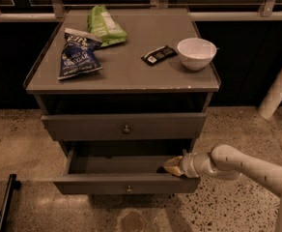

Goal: Open middle drawer

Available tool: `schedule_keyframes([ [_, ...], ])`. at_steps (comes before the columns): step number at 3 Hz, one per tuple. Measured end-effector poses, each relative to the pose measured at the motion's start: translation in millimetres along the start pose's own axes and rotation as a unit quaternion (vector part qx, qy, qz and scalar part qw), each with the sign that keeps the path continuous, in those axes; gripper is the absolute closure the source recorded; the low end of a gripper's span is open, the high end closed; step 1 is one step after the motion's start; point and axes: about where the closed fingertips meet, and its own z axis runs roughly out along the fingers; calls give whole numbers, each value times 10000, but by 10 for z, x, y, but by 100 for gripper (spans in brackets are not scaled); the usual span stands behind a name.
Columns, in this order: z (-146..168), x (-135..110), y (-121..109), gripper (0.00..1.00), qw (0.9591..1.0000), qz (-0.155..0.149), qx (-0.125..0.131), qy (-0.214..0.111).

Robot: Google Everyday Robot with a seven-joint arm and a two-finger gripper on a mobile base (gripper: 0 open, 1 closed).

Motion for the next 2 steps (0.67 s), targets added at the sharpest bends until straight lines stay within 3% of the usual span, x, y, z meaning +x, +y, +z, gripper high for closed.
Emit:
schedule_keyframes([
  [1, -23, 0, 147, 100, 9999, 40, -88, -111],
  [2, -145, 42, 500, 100, 9988, 151, -232, -409],
])
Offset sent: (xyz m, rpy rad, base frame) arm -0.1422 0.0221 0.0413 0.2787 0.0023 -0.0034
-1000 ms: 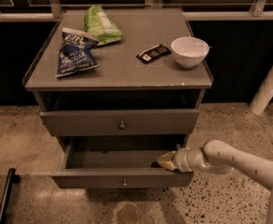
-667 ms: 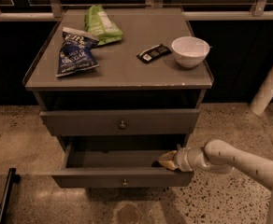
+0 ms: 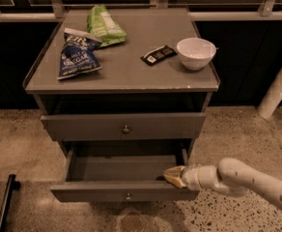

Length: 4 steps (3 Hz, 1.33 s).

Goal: Open middle drawer

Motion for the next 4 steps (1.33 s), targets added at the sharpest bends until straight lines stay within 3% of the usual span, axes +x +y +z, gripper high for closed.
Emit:
schedule_keyframes([
  [1, -41, -6, 114, 100, 9999, 34, -33, -101],
  [2, -159, -78, 360, 100, 9991, -15, 128, -402],
  [3, -460, -350, 460, 82, 9911, -212, 793, -1048],
  [4, -715, -598, 436, 58, 9836, -350, 1107, -1383],
])
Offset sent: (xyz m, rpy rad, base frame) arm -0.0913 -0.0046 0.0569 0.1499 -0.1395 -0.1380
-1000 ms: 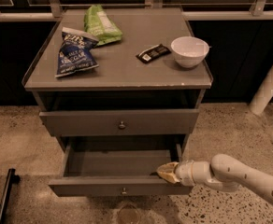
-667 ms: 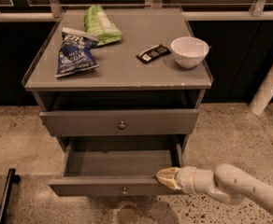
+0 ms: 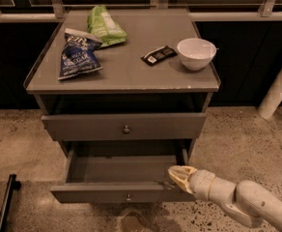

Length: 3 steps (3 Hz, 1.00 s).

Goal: Open middle drawer

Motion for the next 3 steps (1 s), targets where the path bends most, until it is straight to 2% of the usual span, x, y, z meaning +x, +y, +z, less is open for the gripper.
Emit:
schedule_keyframes([
  [2, 3, -1, 4, 13, 10000, 9, -6, -1],
  [3, 3, -1, 4, 0, 10000, 8, -7, -2],
])
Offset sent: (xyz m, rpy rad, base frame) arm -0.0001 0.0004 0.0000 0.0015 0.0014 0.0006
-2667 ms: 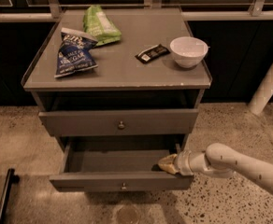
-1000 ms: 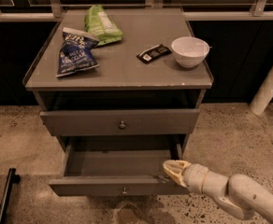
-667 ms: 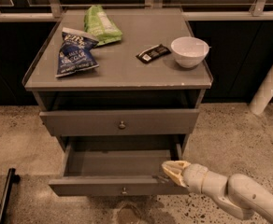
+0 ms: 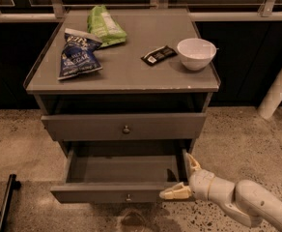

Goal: Open middle drawer

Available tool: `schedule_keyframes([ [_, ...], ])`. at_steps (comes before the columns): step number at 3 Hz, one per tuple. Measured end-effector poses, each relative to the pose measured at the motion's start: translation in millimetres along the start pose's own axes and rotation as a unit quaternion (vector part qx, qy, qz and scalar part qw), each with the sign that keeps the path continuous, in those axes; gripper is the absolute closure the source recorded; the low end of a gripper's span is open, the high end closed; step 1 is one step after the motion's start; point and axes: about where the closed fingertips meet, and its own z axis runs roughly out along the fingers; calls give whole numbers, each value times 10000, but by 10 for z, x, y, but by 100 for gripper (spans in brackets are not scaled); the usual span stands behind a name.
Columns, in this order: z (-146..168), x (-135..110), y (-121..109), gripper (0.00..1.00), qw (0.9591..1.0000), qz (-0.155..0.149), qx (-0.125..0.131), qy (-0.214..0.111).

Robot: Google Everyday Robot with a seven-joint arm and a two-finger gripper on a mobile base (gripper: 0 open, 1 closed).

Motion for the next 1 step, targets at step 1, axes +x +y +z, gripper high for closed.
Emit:
schedule_keyframes([
  [1, 0, 0, 0, 0, 10000, 0, 0, 0],
])
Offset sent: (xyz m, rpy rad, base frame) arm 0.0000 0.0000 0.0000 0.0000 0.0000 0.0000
